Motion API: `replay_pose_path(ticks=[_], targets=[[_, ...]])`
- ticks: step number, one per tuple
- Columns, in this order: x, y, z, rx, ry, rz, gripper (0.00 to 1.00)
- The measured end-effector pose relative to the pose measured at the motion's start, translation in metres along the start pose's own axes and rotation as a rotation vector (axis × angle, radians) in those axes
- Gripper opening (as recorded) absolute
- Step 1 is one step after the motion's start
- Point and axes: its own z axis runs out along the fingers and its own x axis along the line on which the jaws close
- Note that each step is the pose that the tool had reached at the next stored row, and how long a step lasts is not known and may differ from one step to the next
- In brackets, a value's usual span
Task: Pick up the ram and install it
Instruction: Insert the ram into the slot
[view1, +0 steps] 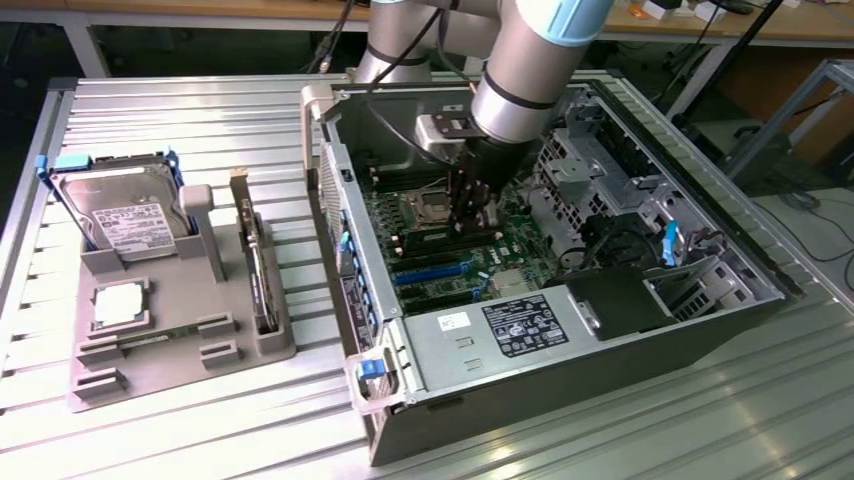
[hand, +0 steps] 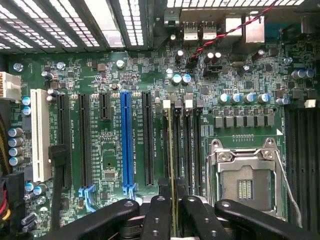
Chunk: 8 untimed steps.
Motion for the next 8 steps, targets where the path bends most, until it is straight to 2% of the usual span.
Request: replay_pose_path(ticks=[8], targets=[[0.0013,-0.0012,0.0007,0.0000,0.0002,0.002,0.15]])
